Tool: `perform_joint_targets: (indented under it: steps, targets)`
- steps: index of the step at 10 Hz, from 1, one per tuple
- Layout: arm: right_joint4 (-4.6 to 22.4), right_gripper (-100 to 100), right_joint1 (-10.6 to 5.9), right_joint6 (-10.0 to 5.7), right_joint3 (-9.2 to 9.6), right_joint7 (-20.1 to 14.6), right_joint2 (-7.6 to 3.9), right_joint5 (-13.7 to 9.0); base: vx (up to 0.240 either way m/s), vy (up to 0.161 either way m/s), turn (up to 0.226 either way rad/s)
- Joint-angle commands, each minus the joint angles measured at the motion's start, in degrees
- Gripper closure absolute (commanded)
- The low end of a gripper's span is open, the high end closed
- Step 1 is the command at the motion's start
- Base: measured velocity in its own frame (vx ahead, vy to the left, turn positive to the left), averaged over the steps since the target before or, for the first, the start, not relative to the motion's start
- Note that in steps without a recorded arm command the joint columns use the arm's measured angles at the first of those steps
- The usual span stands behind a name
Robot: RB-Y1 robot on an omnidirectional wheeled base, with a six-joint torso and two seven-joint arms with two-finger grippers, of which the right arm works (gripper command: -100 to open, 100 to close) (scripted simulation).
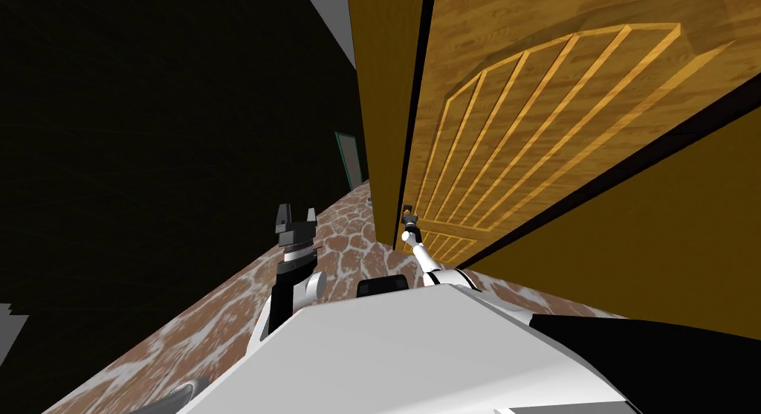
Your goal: Push the door open
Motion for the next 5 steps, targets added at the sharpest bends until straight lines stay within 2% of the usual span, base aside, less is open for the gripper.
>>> perform_joint_targets:
  steps: [1, 2, 3, 5]
  targets:
    - [-0.2, -100, 0.14, 0.02, -0.21, 0.0, 1.11, -0.1, 0.186, -0.06, 0.033]
    - [0.0, -100, 0.06, -0.07, -0.08, -0.1, 0.66, 0.0, 0.081, -0.023, 0.011]
    - [0.0, 100, 0.06, -0.07, -0.08, -0.1, 0.66, 0.0, -0.011, 0.005, 0.022]
    - [0.0, 100, 0.06, -0.07, -0.08, -0.1, 0.66, 0.0, -0.023, 0.015, 0.0]
